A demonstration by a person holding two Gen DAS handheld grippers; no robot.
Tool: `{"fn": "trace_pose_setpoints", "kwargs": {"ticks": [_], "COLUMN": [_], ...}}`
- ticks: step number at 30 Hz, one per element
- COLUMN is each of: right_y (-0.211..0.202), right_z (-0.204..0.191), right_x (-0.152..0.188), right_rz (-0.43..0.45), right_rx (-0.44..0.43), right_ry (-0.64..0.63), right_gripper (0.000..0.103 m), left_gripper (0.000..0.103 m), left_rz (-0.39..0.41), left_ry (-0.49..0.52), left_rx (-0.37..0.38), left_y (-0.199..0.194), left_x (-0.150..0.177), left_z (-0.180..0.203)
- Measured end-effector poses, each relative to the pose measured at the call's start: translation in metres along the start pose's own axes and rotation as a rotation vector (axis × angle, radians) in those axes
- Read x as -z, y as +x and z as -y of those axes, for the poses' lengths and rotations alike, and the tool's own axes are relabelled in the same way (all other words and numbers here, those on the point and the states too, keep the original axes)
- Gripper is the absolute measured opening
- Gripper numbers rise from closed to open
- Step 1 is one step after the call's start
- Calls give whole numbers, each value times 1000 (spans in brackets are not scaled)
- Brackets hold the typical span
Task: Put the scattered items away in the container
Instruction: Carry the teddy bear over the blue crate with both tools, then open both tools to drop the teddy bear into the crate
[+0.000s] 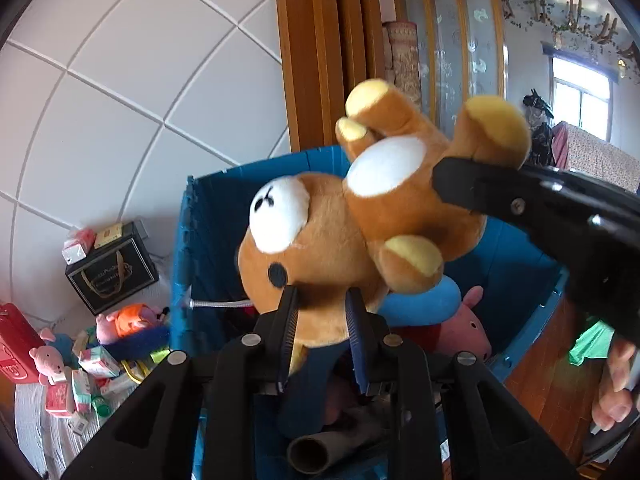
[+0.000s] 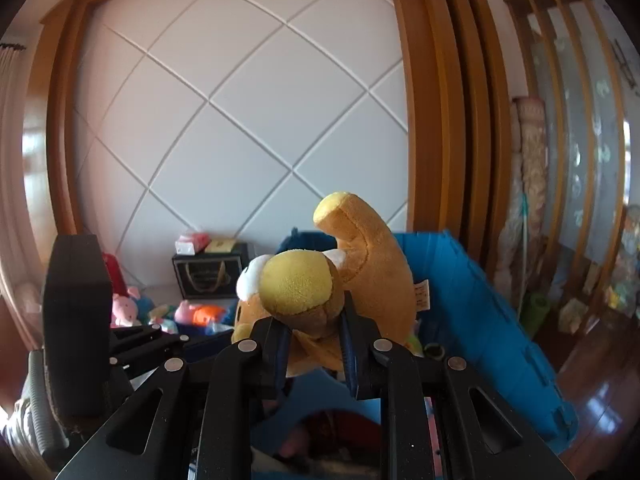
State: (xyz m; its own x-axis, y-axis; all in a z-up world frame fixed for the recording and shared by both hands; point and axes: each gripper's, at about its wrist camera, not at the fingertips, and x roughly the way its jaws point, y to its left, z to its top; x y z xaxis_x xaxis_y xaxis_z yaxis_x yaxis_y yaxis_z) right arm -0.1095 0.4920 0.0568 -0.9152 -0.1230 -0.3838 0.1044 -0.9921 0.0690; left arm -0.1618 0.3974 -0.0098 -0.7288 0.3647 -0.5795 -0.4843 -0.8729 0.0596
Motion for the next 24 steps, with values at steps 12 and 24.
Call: {"fn": "trace_pose_setpoints", "kwargs": {"ticks": [12,24], "right_y": [38,30], "right_z": [106,138], "right_x": [56,70], "right_rz": [-287,-370], "right_rx": [-58,147], "right_ry": [72,-56], "right_gripper": [23,23], "left_gripper": [52,60], "left_rz": [-156,-144], "left_ry": [-47,-47], "left_rx": [-121,-84], "left_y": [36,29], "left_x": [10,23], "left_z": [43,74]}}
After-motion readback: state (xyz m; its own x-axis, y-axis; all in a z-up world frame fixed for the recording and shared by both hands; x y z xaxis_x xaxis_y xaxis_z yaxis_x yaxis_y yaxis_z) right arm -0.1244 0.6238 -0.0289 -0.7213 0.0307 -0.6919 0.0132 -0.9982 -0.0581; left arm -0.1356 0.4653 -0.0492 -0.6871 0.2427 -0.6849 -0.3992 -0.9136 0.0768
